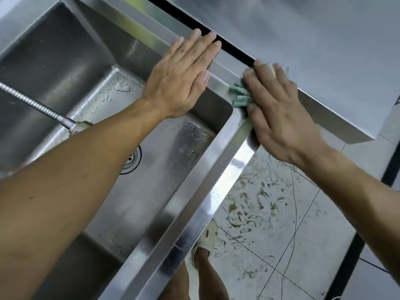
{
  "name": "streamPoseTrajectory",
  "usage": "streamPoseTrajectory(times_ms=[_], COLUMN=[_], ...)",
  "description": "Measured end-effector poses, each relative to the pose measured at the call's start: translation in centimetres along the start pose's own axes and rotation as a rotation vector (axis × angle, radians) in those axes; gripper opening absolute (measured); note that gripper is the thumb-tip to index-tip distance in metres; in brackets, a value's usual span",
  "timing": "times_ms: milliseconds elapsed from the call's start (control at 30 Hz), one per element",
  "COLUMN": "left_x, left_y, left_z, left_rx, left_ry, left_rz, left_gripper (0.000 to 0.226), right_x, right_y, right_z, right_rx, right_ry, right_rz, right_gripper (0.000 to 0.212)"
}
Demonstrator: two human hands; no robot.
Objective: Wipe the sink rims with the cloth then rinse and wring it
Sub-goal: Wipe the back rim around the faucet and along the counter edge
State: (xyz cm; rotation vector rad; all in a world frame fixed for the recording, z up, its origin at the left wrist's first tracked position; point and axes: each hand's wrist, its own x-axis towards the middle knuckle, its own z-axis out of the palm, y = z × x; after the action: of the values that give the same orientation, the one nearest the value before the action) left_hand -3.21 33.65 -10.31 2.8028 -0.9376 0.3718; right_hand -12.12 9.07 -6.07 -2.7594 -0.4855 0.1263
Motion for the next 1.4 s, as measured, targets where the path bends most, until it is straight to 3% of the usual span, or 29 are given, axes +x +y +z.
streamPoseTrajectory(times_ms=[200,467,667,800,967,1167,1333,1400], left_x=[0.3,0.3,0.6,0.7,0.4,0.7,0.0,-0.8], left_y=[-2.0,-4.4,-6.2,-8.1,-10.3,-10.9,-11.5,-10.0], left_z=[-0.9,-1.4,-1.7,-2.1,-2.4,-3.2,-3.9,-5.0], left_rx=[-0.032,-0.058,-0.053,-0.095,-0.084,-0.12,-0.143,-0.191], left_ry=[-0.149,-0.123,-0.163,-0.197,-0.162,-0.199,-0.208,-0.111], left_rz=[0.108,0.051,0.028,-0.021,-0.314,-0.437,-0.798,-0.945], left_gripper=[0.06,0.059,0.058,0.057,0.058,0.059,0.059,0.057], right_x=[-1.1,8.1,-2.6,-0.3,6.3,15.2,20.1,21.1], right_y=[0.1,-2.8,1.5,0.6,-1.6,-5.5,-8.0,-8.5], right_z=[-0.4,1.3,-1.6,-1.4,-0.1,1.7,2.5,3.1], right_rx=[-0.045,-0.248,-0.132,-0.113,-0.195,-0.236,-0.161,-0.078], right_ry=[-0.072,-0.018,-0.126,-0.17,-0.103,-0.043,-0.07,-0.004], right_rz=[-0.104,-0.282,-0.136,-0.113,-0.283,-0.417,-0.46,-0.487], right_gripper=[0.056,0.058,0.058,0.058,0.058,0.054,0.051,0.042])
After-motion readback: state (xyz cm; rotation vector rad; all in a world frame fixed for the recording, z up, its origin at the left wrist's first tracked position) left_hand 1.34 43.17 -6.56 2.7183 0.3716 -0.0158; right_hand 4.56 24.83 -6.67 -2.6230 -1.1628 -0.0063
